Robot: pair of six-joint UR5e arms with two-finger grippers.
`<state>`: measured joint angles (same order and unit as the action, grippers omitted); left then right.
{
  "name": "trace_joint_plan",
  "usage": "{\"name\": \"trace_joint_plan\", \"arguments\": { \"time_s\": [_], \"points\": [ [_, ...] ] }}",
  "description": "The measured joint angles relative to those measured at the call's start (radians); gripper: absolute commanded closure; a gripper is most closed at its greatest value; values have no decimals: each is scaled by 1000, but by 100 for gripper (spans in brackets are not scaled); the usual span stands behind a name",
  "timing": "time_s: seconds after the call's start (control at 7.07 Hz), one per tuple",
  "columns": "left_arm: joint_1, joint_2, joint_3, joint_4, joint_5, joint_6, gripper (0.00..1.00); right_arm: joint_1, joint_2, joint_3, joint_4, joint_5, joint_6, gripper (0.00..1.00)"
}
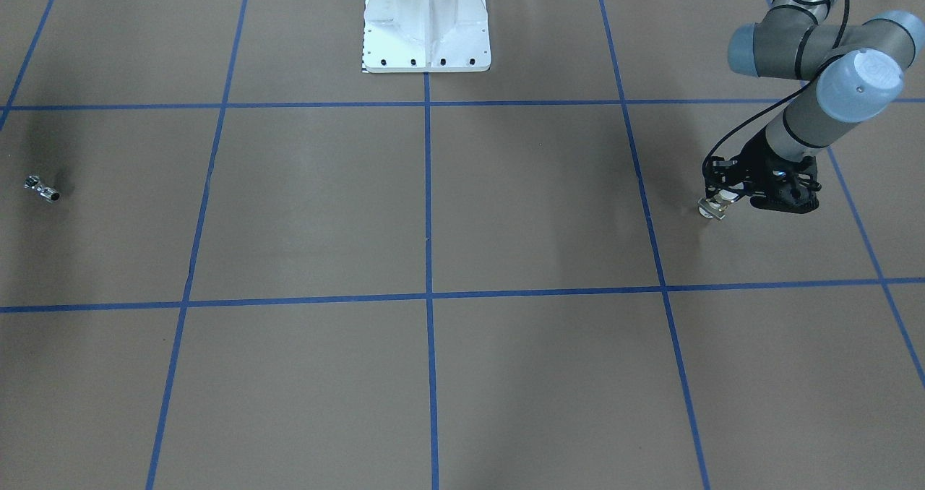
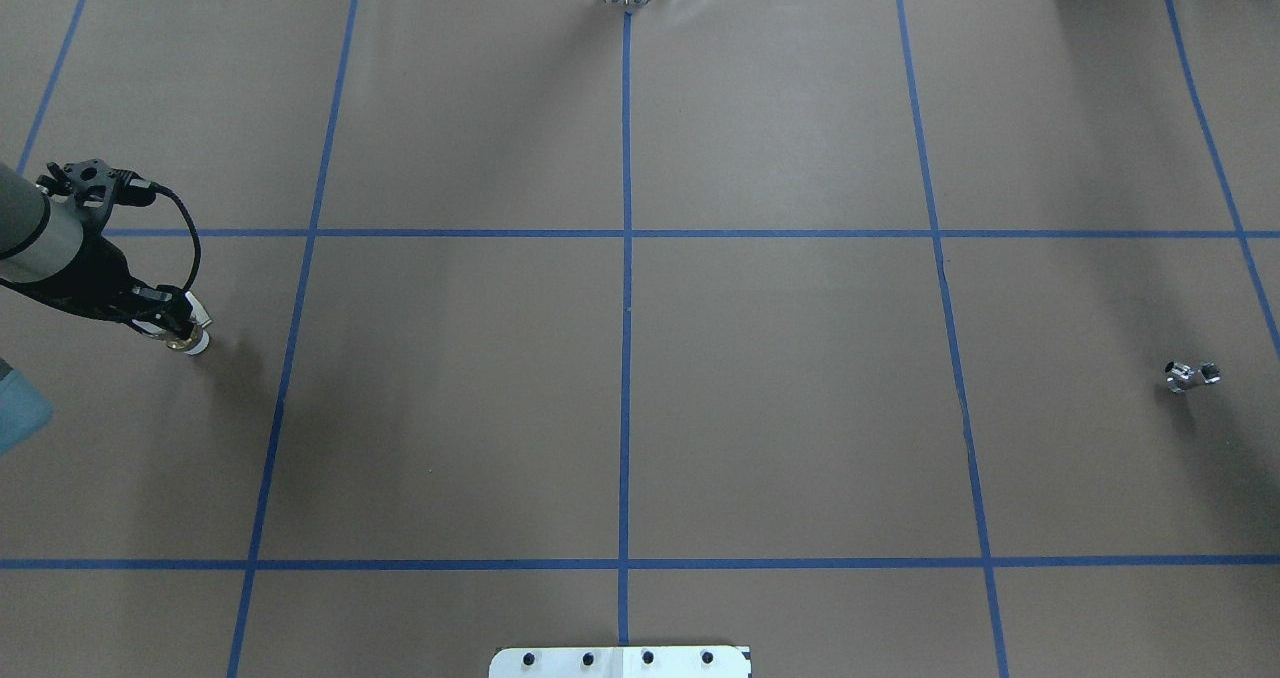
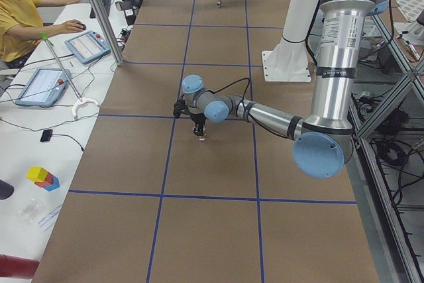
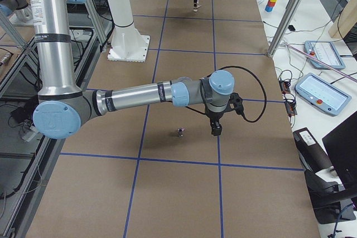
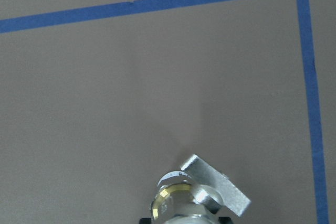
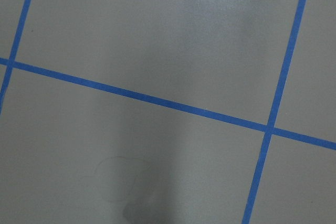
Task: Assemble PPR valve and pipe with both arms
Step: 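Lift the valve with the left gripper and carry it to table center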
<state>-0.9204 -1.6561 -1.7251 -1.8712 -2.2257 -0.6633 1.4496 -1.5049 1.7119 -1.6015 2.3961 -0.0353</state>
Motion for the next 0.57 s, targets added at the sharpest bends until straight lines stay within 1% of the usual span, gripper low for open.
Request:
{"name": "trace_joint_plan", "arguments": {
  "time_s": [0.14,0.28,0.42,0.57],
  "points": [
    [0,-31,-1,15,-1,-6,100,0,0,1,0,0,0,0],
    [2,-90,-2,63,-1,-29,100,-1,0,1,0,0,0,0],
    [19,-169,0,121,0,-89,100,-4,0,1,0,0,0,0],
    [62,-253,7,155,3,-190,100,-7,0,0,0,1,0,0]
  ]
}}
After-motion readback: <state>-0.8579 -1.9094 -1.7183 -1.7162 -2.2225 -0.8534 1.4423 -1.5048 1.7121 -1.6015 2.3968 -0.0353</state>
